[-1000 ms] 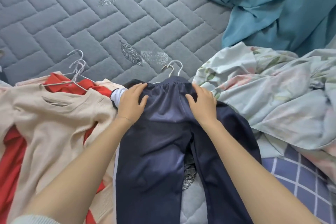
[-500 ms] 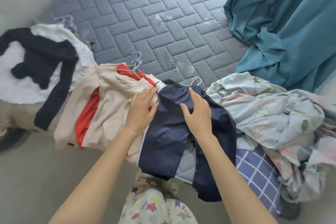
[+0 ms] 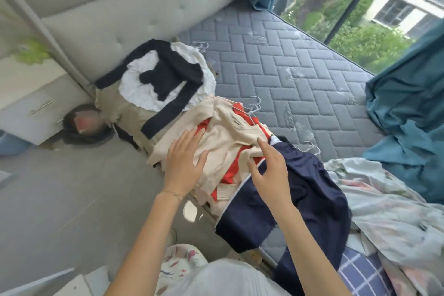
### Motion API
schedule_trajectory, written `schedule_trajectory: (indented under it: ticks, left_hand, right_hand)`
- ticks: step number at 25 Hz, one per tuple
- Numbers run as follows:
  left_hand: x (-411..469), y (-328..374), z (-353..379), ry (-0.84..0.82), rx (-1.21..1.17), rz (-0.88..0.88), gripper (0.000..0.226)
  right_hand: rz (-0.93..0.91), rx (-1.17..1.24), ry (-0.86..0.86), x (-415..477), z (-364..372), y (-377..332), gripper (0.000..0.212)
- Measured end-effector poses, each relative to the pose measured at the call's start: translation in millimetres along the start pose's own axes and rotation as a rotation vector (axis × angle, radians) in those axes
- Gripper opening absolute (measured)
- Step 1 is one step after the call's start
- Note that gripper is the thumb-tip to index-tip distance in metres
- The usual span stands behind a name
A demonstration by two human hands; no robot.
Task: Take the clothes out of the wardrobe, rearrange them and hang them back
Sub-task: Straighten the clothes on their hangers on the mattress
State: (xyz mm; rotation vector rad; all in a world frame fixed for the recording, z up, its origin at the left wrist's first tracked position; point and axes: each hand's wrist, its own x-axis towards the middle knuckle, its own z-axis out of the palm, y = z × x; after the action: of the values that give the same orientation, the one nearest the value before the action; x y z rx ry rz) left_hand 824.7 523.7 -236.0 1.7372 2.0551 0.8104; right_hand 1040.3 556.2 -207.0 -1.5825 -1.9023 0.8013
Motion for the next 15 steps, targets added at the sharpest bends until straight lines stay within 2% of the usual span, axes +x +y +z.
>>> schedule_trajectory:
  ticks: [9, 15]
  left_hand:
    - [-6.7, -167.4, -138.6, 0.010, -0.020, -0.120, 0.051]
    - [22.7, -246.8, -184.0, 0.073, -0.044, -0.201, 0.050]
  right_hand:
    - [-0.097, -0.056, -0.151, 21.2, 168.8, -154.9, 0.053]
    - [-0.155, -0.113, -0.183, 61.7, 241.4, -226.0, 0.056]
